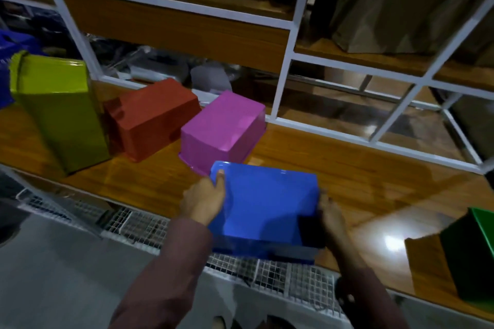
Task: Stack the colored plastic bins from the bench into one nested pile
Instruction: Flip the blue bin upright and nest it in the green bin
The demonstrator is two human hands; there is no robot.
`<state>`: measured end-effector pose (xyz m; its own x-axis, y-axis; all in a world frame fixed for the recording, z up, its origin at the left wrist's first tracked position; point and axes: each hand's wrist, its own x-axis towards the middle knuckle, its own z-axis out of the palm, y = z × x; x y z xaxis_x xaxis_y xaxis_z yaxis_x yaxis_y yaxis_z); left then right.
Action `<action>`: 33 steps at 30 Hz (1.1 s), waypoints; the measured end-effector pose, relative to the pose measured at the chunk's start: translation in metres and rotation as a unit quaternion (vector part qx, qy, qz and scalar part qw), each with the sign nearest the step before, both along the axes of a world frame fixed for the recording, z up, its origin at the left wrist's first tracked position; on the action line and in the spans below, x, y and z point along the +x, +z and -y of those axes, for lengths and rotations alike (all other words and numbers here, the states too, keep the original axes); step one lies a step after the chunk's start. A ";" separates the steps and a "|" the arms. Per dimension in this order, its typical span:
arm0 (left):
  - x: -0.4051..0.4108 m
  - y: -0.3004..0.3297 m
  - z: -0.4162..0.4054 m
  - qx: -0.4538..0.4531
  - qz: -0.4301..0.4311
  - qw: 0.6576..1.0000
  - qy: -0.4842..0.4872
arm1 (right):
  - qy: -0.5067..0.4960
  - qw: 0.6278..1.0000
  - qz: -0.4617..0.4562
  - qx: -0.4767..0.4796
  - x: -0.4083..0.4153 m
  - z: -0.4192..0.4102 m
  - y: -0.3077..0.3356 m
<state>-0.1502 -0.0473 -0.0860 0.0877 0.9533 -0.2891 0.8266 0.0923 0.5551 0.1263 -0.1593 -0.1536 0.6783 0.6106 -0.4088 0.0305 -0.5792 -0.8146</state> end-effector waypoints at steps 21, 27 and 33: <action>0.203 0.070 0.035 0.055 0.485 0.868 -0.096 | -0.297 0.895 0.070 0.325 0.115 0.200 0.120; 0.294 0.099 0.098 0.132 0.459 0.843 -0.249 | -0.278 0.913 0.255 0.155 0.207 0.297 0.149; 0.397 0.190 0.182 0.172 0.321 0.775 -0.517 | -0.045 0.809 0.581 0.077 0.276 0.365 0.236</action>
